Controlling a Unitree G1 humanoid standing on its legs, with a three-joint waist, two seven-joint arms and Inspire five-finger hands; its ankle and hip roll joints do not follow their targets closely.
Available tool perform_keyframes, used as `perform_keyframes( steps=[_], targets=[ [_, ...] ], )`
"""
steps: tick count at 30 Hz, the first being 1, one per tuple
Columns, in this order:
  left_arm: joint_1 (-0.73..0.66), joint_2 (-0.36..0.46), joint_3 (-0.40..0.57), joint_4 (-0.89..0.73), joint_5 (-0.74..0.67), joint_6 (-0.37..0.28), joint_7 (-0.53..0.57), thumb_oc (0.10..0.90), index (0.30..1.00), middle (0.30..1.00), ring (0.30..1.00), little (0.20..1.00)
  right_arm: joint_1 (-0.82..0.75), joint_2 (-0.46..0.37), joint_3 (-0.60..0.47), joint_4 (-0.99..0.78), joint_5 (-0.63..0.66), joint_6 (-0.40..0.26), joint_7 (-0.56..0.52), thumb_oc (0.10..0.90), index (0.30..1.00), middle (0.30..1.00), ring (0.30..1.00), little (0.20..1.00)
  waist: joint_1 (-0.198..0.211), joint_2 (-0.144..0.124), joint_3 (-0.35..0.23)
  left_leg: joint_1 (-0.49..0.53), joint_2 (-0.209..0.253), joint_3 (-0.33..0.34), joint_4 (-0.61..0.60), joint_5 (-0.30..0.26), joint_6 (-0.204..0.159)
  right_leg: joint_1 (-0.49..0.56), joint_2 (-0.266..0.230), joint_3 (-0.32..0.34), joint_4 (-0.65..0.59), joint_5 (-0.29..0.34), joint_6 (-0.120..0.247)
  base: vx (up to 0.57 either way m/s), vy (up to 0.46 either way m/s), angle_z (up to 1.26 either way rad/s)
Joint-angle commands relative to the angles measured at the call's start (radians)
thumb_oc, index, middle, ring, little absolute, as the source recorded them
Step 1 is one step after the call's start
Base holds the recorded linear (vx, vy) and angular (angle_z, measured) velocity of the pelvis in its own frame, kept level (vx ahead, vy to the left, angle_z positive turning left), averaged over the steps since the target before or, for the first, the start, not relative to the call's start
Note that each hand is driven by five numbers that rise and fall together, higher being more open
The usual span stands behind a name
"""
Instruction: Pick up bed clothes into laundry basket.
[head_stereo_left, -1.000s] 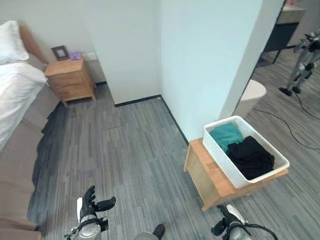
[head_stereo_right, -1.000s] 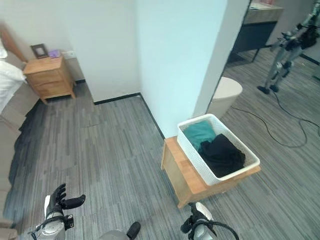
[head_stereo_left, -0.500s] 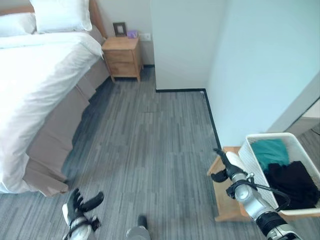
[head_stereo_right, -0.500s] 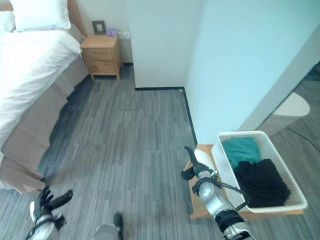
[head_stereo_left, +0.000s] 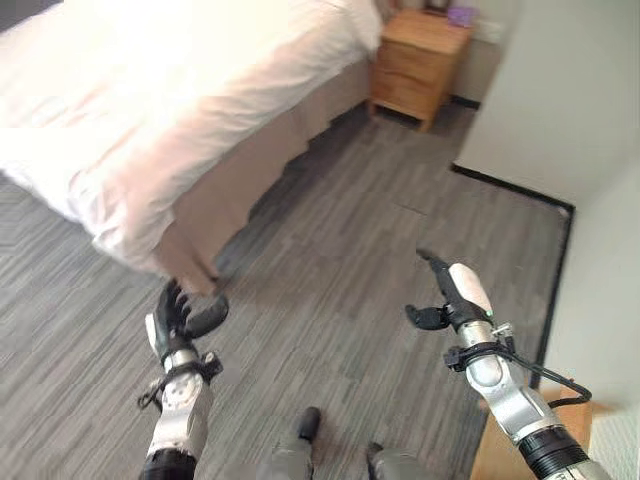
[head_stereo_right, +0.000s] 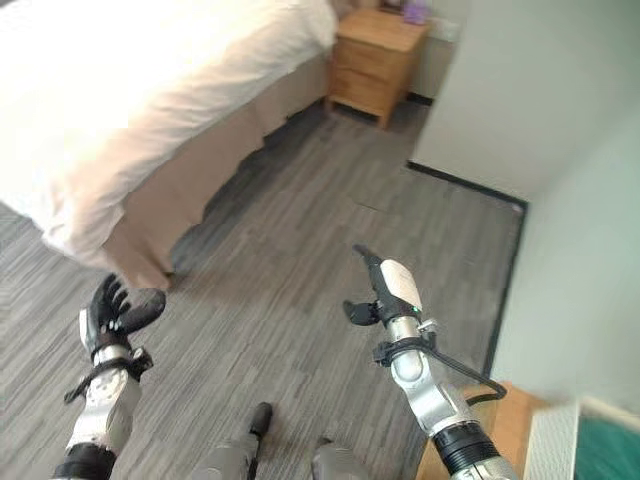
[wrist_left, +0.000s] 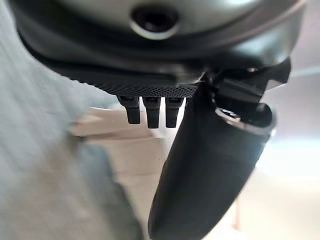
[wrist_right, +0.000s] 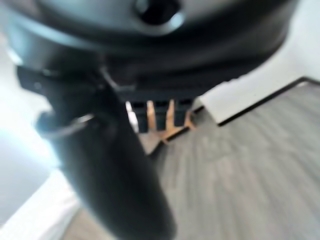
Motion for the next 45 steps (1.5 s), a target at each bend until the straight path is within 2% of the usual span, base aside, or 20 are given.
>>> perform_keyframes(
  steps=[1,2,4,5,7,10,11,17,18,23,24,25,30,31,32,37,39,45],
  targets=[
    [0.048,0.126,0.033,-0.095,0.021,-0.090,-0.025,0.800,0.900,0.900,0.900,0.900,-0.111,-0.032,-0.047,-0.104,0.011,-0.078,-0.035,0.800,0.900,0.900,0.900,0.900,0.042,-0.085,-0.077,0.029,-0.023,0.077,-0.045,-0.067,-0.103,0.044,-0.162,0.054,-0.276,0.177,0.062,-0.04,-0.200,1.31],
    [0.057,0.127,0.042,-0.116,0.025,-0.096,-0.026,0.800,0.900,0.900,0.900,0.900,-0.113,-0.026,-0.043,-0.109,0.007,-0.080,-0.025,0.800,0.900,0.900,0.900,0.900,0.054,-0.086,-0.076,0.022,-0.016,0.083,-0.043,-0.061,-0.109,0.051,-0.179,0.018,-0.300,0.174,0.064,-0.04,-0.194,1.06],
    [0.061,0.127,0.043,-0.120,0.026,-0.094,-0.025,0.800,0.900,0.900,0.900,0.900,-0.113,-0.025,-0.042,-0.109,0.006,-0.080,-0.025,0.800,0.900,0.900,0.900,0.900,0.046,-0.087,-0.075,0.024,-0.019,0.076,-0.042,-0.061,-0.109,0.060,-0.184,0.010,-0.309,0.176,0.064,-0.10,-0.223,0.58],
    [0.103,0.124,0.069,-0.181,0.024,-0.102,-0.030,0.800,0.900,0.900,0.900,0.900,-0.135,-0.033,-0.026,-0.127,0.000,-0.094,-0.020,0.800,0.900,0.900,0.900,0.900,0.086,-0.070,-0.075,-0.027,0.007,0.056,-0.050,-0.014,-0.146,0.088,-0.166,-0.041,-0.383,0.179,0.042,-0.26,-0.434,0.62],
    [0.114,0.130,0.075,-0.204,0.023,-0.097,-0.045,0.800,0.900,0.900,0.900,0.900,-0.148,-0.049,-0.029,-0.134,0.007,-0.099,-0.018,0.800,0.900,0.900,0.900,0.900,0.099,-0.061,-0.064,-0.076,0.029,0.074,-0.051,0.012,-0.162,0.107,-0.149,-0.102,-0.415,0.169,0.024,-0.22,-0.339,0.94],
    [0.115,0.129,0.076,-0.207,0.023,-0.095,-0.046,0.800,0.900,0.900,0.900,0.900,-0.149,-0.050,-0.028,-0.134,0.008,-0.099,-0.018,0.800,0.900,0.900,0.900,0.900,0.091,-0.059,-0.064,-0.078,0.028,0.066,-0.050,0.013,-0.164,0.109,-0.149,-0.110,-0.416,0.169,0.023,-0.15,-0.080,0.86],
    [0.108,0.135,0.058,-0.234,0.014,-0.082,-0.067,0.800,0.900,0.900,0.900,0.900,-0.119,-0.077,-0.066,-0.150,0.035,-0.095,-0.028,0.800,0.900,0.900,0.900,0.900,0.042,-0.090,-0.035,-0.068,0.132,0.508,-0.026,-0.028,-0.134,0.110,-0.200,-0.290,-0.400,0.167,0.033,-0.38,-0.165,0.33],
    [0.108,0.135,0.058,-0.234,0.014,-0.082,-0.067,0.800,0.900,0.900,0.900,0.900,-0.118,-0.077,-0.067,-0.150,0.035,-0.094,-0.027,0.800,0.900,0.900,0.900,0.900,0.045,-0.091,-0.035,-0.067,0.133,0.511,-0.026,-0.028,-0.134,0.109,-0.200,-0.288,-0.400,0.168,0.033,-0.13,-0.036,0.65],
    [0.106,0.170,0.037,-0.280,0.031,-0.080,-0.121,0.800,0.900,0.900,0.900,0.900,-0.075,-0.072,-0.123,-0.199,0.031,-0.103,-0.032,0.800,0.900,0.900,0.900,0.900,-0.006,-0.121,-0.049,0.025,0.165,0.576,0.184,-0.150,-0.152,0.095,-0.276,-0.424,-0.402,0.211,0.039,-0.39,-0.049,0.09],
    [0.107,0.174,0.036,-0.282,0.031,-0.079,-0.122,0.800,0.900,0.900,0.900,0.900,-0.070,-0.069,-0.127,-0.205,0.030,-0.100,-0.029,0.800,0.900,0.900,0.900,0.900,-0.017,-0.121,-0.053,0.002,0.164,0.560,0.207,-0.155,-0.150,0.095,-0.278,-0.438,-0.408,0.216,0.040,-0.09,0.034,0.57],
    [0.107,0.186,0.019,-0.328,0.025,-0.061,-0.161,0.800,0.900,0.900,0.900,0.900,-0.039,-0.080,-0.173,-0.231,0.021,-0.103,-0.026,0.800,0.900,0.900,0.900,0.900,-0.065,-0.089,-0.099,0.139,0.251,0.656,0.095,-0.177,-0.170,0.066,-0.310,-0.528,-0.357,0.218,0.066,-0.01,0.202,0.41],
    [0.113,0.184,0.018,-0.333,0.024,-0.057,-0.162,0.800,0.900,0.900,0.900,0.900,-0.029,-0.082,-0.177,-0.239,0.021,-0.101,-0.023,0.800,0.900,0.900,0.900,0.900,-0.069,-0.084,-0.097,0.158,0.253,0.652,0.065,-0.160,-0.173,0.073,-0.306,-0.536,-0.352,0.214,0.065,-0.01,0.202,0.93],
    [0.113,0.183,0.018,-0.334,0.024,-0.057,-0.162,0.800,0.900,0.900,0.900,0.900,-0.028,-0.082,-0.178,-0.240,0.021,-0.101,-0.022,0.800,0.900,0.900,0.900,0.900,-0.069,-0.084,-0.095,0.162,0.253,0.652,0.061,-0.158,-0.174,0.076,-0.306,-0.537,-0.353,0.214,0.065,0.01,0.047,0.75],
    [0.109,0.200,0.014,-0.379,0.032,-0.053,-0.207,0.800,0.900,0.900,0.900,0.900,0.012,-0.049,-0.220,-0.254,0.025,-0.105,-0.024,0.800,0.900,0.900,0.900,0.900,-0.082,-0.081,-0.127,0.217,0.230,0.645,-0.047,-0.155,-0.175,0.078,-0.332,-0.577,-0.339,0.235,0.084,0.03,0.372,0.45],
    [0.128,0.221,0.038,-0.443,0.051,-0.049,-0.218,0.800,0.900,0.900,0.900,0.900,0.009,-0.013,-0.237,-0.294,0.051,-0.114,-0.018,0.800,0.900,0.900,0.900,0.900,-0.069,-0.115,-0.143,0.226,0.209,0.650,-0.052,-0.163,-0.155,0.086,-0.350,-0.560,-0.367,0.271,0.103,0.03,0.374,0.58],
    [0.129,0.222,0.039,-0.444,0.051,-0.048,-0.218,0.800,0.900,0.900,0.900,0.900,0.010,-0.012,-0.237,-0.295,0.050,-0.113,-0.018,0.800,0.900,0.900,0.900,0.900,-0.068,-0.118,-0.145,0.225,0.207,0.651,-0.052,-0.162,-0.154,0.084,-0.352,-0.559,-0.369,0.273,0.104,0.00,0.035,0.22],
    [0.133,0.211,0.034,-0.463,0.055,-0.041,-0.223,0.800,0.900,0.900,0.900,0.900,-0.004,0.038,-0.226,-0.328,0.089,-0.120,-0.016,0.800,0.900,0.900,0.900,0.900,-0.065,-0.138,-0.150,0.236,0.197,0.665,-0.052,-0.170,-0.146,0.094,-0.361,-0.536,-0.390,0.292,0.114,0.02,0.064,0.03],
    [0.133,0.211,0.034,-0.463,0.055,-0.041,-0.223,0.800,0.900,0.900,0.900,0.900,-0.004,0.038,-0.226,-0.328,0.089,-0.120,-0.015,0.800,0.900,0.900,0.900,0.900,-0.064,-0.139,-0.149,0.238,0.197,0.667,-0.052,-0.170,-0.146,0.095,-0.361,-0.534,-0.391,0.293,0.114,0.00,0.004,-0.03]
  ],
)
